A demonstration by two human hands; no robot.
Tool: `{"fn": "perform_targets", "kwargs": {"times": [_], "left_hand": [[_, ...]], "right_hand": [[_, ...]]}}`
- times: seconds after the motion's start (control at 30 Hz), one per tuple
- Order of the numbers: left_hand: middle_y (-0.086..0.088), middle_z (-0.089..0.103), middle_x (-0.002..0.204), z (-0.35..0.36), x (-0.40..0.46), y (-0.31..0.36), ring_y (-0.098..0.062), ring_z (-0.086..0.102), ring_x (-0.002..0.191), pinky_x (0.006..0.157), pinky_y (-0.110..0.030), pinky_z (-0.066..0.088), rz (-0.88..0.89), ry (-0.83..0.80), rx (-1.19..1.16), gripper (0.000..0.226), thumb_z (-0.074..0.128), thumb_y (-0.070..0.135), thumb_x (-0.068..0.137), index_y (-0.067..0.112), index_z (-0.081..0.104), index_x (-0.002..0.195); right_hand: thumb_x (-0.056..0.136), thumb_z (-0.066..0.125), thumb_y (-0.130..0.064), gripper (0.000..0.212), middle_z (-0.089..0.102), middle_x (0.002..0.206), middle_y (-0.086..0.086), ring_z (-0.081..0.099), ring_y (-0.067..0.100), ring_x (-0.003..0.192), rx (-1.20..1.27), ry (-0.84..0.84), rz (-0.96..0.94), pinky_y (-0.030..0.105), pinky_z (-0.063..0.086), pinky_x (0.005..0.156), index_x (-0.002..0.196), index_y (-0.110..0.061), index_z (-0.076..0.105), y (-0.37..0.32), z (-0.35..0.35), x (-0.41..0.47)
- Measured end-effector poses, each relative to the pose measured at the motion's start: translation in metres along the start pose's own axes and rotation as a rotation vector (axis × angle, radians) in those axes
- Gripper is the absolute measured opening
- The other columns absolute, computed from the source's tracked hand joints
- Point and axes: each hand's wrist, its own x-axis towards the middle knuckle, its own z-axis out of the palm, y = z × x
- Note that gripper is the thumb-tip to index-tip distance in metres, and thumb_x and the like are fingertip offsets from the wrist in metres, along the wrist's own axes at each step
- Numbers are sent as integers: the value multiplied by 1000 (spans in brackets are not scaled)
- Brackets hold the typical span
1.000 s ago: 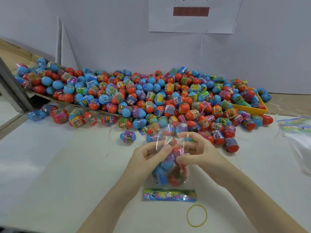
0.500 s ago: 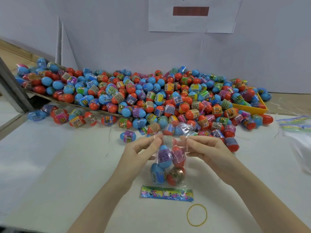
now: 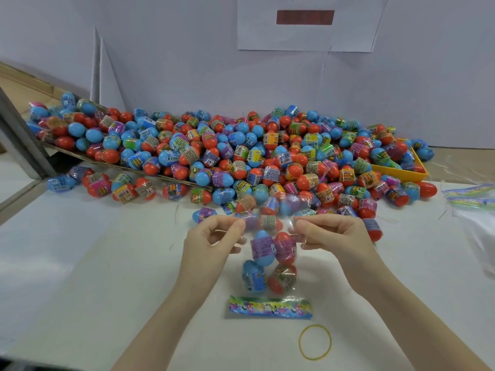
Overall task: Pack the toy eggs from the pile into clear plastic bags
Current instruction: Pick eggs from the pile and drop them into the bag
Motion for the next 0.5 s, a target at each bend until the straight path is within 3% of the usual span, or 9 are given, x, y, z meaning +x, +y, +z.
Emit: {"fn": "perform_targets", "kwargs": {"times": [0.1, 0.23, 0.5], "left_hand": [[1, 67, 69, -3, 0, -2, -3, 63, 64, 55, -14, 51, 31, -29, 71, 10, 59, 9, 87, 13, 64, 80], [7, 70, 63, -5, 2, 0, -4, 64, 55, 53, -12, 50, 24, -70, 41, 15, 59, 4, 86, 16, 64, 80], [3, 69, 60, -19, 9, 2, -4, 65, 56, 55, -13, 51, 11, -81, -35, 25, 60, 0, 83, 23, 68, 87]], "right_hand": [[74, 67, -10, 9, 73, 73, 8, 70, 16, 68, 12, -1, 20, 17, 53, 56, 78, -13, 74, 0, -3, 1], [65, 67, -18, 11, 73, 75, 8, 70, 16, 67, 22, -64, 48, 19, 54, 56, 70, -19, 77, -1, -7, 2], [61, 68, -16, 18, 73, 75, 10, 71, 19, 68, 28, -117, 20, 20, 54, 55, 76, -19, 77, -4, -20, 6]]}}
